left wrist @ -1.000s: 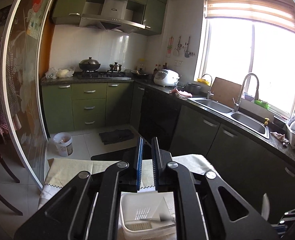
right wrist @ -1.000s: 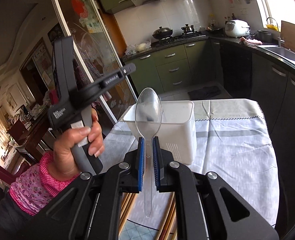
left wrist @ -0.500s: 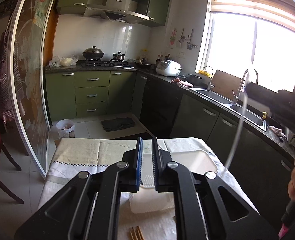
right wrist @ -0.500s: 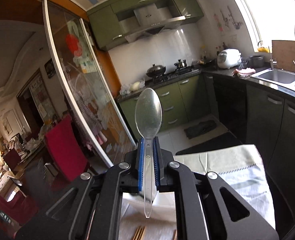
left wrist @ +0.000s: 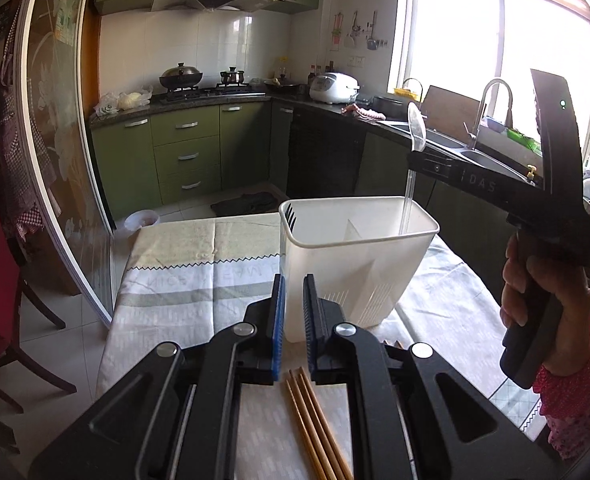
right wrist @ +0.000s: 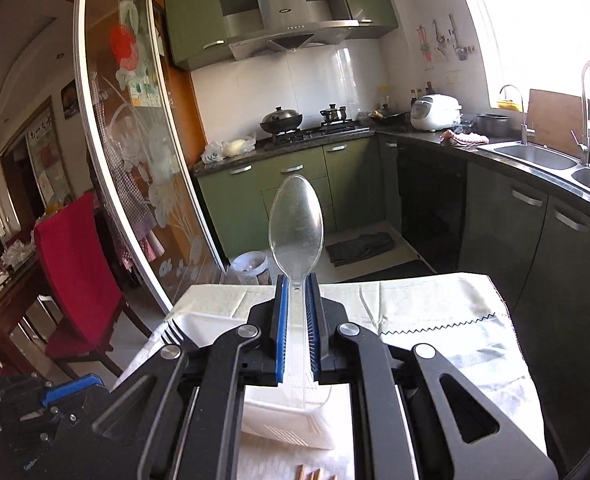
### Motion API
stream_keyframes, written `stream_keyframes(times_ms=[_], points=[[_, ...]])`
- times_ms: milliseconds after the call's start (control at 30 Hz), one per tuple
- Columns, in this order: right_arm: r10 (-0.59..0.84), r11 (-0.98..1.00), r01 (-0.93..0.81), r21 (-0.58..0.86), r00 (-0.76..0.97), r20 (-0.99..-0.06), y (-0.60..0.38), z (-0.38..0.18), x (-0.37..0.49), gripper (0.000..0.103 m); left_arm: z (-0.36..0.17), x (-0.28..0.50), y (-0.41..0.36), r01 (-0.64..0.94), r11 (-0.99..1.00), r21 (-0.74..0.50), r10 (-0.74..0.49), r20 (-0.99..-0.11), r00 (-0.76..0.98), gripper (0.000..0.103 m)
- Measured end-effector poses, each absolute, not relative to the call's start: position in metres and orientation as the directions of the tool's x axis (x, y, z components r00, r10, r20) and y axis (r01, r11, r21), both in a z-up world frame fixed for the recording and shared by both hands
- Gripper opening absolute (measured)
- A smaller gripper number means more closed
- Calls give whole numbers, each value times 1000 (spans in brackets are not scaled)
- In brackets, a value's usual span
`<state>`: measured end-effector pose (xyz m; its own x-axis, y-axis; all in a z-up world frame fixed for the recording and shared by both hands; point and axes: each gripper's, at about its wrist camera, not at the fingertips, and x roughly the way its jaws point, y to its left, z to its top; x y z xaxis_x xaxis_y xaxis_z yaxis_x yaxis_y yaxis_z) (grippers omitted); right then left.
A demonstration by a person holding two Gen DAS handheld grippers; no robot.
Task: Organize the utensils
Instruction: 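Carry the fork and spoon over the white caddy and drop them in, then lower both grippers to the wooden chopsticks and close on one each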
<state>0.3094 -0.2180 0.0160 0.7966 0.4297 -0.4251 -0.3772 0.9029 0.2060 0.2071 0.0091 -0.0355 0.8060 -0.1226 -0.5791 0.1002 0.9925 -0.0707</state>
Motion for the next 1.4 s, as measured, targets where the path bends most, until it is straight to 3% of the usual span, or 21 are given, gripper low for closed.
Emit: stream_keyframes(times_ms=[100, 367, 600, 900, 1200, 1400], points=[[414, 909, -380, 169, 792, -449, -215, -1, 301, 31, -42, 210, 9, 93, 993, -67, -114, -620, 776, 9], [418, 908, -378, 181, 791, -446, -251, -6, 253, 34, -75, 215, -4, 69, 997, -33, -67, -805, 589, 20], [397, 912, -365, 184, 684, -612, -285, -54, 221, 35, -130, 221, -6, 44, 998, -43, -56, -934, 353, 20], [387, 917, -330, 224, 602, -698, -317, -99, 207, 35, -160, 233, -2, 2, 999, -38, -38, -967, 251, 20], [389, 911, -353, 213, 563, -729, -301, -103, 213, 38, -160, 230, -6, 22, 999, -42, -46, -972, 229, 20], [378, 896, -401, 189, 468, -799, -274, -121, 218, 38, -166, 233, -15, 35, 999, -26, -33, -976, 217, 20]])
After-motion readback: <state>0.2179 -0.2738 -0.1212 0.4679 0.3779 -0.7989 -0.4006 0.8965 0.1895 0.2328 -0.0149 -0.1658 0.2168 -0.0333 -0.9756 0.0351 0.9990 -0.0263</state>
